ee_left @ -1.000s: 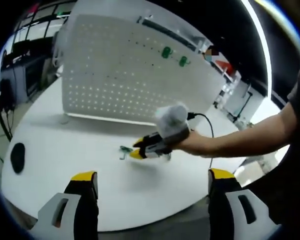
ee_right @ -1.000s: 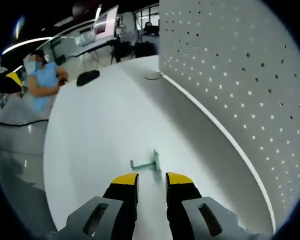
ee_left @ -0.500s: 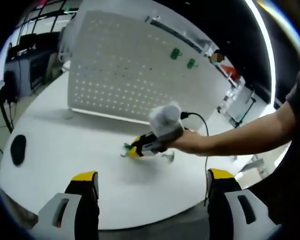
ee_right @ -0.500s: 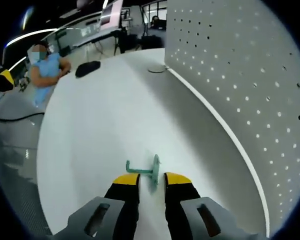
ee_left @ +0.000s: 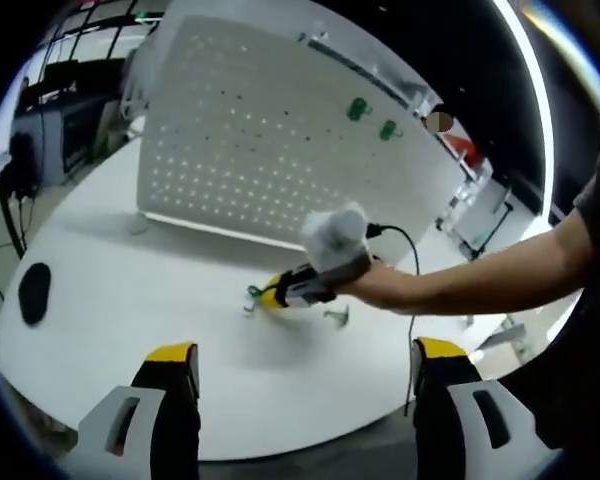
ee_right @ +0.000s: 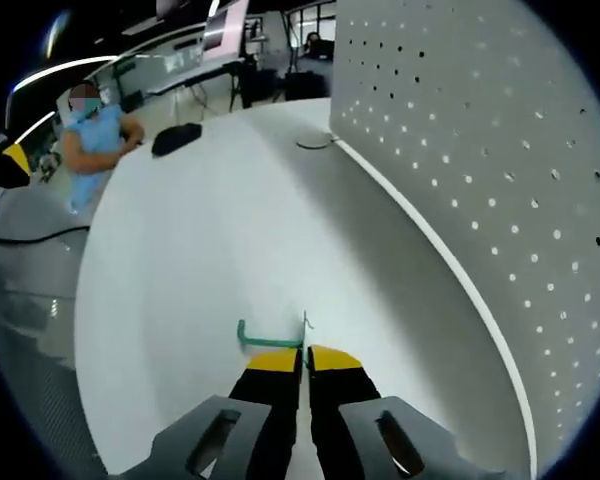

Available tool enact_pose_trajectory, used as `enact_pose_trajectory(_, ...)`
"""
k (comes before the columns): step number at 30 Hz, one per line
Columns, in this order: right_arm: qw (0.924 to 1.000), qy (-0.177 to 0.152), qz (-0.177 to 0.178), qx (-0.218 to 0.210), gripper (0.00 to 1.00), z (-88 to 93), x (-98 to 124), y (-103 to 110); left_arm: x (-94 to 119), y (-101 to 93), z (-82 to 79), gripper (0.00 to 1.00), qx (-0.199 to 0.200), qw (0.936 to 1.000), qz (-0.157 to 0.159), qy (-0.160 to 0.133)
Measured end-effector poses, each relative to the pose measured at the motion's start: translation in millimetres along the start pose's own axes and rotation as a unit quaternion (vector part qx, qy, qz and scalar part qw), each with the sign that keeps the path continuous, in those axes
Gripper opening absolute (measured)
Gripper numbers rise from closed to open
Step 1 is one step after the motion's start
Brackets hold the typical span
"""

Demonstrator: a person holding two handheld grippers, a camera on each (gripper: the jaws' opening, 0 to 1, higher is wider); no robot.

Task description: Insert the hook assembly into the mounting plate slot until the hook locks in place.

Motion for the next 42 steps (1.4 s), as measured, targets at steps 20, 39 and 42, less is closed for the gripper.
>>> enact_pose_trajectory(20, 0.9948, -0.080, 0.037, -0.051, 0.00, -25.2, 78.2, -16.8, 8.0, -2.1, -28.2, 0.87, 0.027, 0.9986, 0.014, -0.044)
enact_pose_trajectory(39, 0.9655, -0.225, 0.047, -0.123, 0.00, -31.5, 196.5, 28.1, -7.6, -32.3, -76.5, 0.71, 0.037, 0.9936, 0.053, -0.092)
enact_pose_trajectory(42, 0.9599, -0.242, 0.044, -0.135, 0.00, -28.5, 211.3, 39.2, -11.1, -40.4, -81.7, 0.64, 0.050, 0.9913, 0.073, -0.097)
Point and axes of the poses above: the point that each gripper's makers call its tool centre point, and the gripper's own axes: x roughly backward along the fingers, y roughly to its left, z roughly out of its underside, the point moved 2 cm from there along x, roughly backward along the fingers, and after that the axes turned 12 degrees about -x, right-handed, at the moved point
